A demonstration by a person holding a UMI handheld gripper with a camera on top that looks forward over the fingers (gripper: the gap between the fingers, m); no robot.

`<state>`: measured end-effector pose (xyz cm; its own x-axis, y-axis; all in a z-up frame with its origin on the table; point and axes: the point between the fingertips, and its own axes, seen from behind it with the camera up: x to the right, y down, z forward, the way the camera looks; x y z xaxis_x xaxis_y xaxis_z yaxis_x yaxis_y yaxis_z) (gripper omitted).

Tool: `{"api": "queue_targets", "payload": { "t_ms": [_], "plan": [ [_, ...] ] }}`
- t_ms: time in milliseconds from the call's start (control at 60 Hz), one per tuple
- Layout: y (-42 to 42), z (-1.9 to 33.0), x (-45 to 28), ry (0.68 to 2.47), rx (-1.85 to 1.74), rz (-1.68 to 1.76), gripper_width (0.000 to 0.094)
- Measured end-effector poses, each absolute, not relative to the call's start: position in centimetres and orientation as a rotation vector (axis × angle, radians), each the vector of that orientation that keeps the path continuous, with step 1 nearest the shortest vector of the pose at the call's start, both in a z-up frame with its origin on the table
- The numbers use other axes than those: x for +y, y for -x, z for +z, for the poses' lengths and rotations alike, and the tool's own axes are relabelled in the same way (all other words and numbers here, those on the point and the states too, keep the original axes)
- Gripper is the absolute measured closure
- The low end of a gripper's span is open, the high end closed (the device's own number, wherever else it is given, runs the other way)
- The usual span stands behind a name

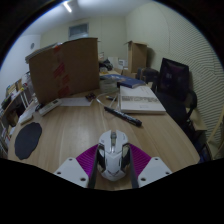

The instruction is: Arrange mouse

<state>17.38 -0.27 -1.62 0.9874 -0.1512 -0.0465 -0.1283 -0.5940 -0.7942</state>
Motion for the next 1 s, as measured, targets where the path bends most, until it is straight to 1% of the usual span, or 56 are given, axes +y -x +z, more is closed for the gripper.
{"api": "queue_targets", "payload": {
  "t_ms": [33, 50, 83, 133, 183, 333, 383, 433, 483, 600, 667, 783, 917, 950, 983, 1000],
  "plan": [
    [-17.4, -1.5, -0.4, 2.23, 0.205, -0.041, 0.0447],
    [-17.4, -1.3, -0.5, 2.234, 0.206, -0.053, 0.0478],
    [-17.6, -0.3, -0.5, 2.221, 0.193, -0.088, 0.0495],
    [-17.4, 2.1, 0.2, 2.166, 0.148, -0.145, 0.0531],
    [-16.2, 4.4, 0.5, 2.129, 0.146, -0.148, 0.0542],
    [-8.8, 11.6, 2.6, 1.997, 0.181, -0.061, 0.054],
    [-5.1, 13.0, 3.2, 1.977, 0.171, -0.017, 0.0539],
    [-1.0, 13.6, 3.8, 1.966, 0.155, 0.035, 0.0539],
    [3.0, 13.0, 4.3, 1.971, 0.114, 0.063, 0.054],
    [11.4, 7.9, 4.5, 2.074, 0.031, 0.121, 0.0541],
    [14.3, 5.2, 4.2, 2.135, -0.014, 0.126, 0.0541],
    [16.2, 2.0, 4.0, 2.194, -0.057, 0.112, 0.0538],
    [16.9, -0.8, 3.6, 2.264, -0.073, 0.101, 0.0534],
    [16.9, -0.8, 4.0, 2.243, -0.069, 0.099, 0.0531],
    [16.9, -1.1, 3.9, 2.249, -0.076, 0.086, 0.0518],
    [16.9, -1.1, 3.9, 2.246, -0.084, 0.078, 0.0479]
  ]
}}
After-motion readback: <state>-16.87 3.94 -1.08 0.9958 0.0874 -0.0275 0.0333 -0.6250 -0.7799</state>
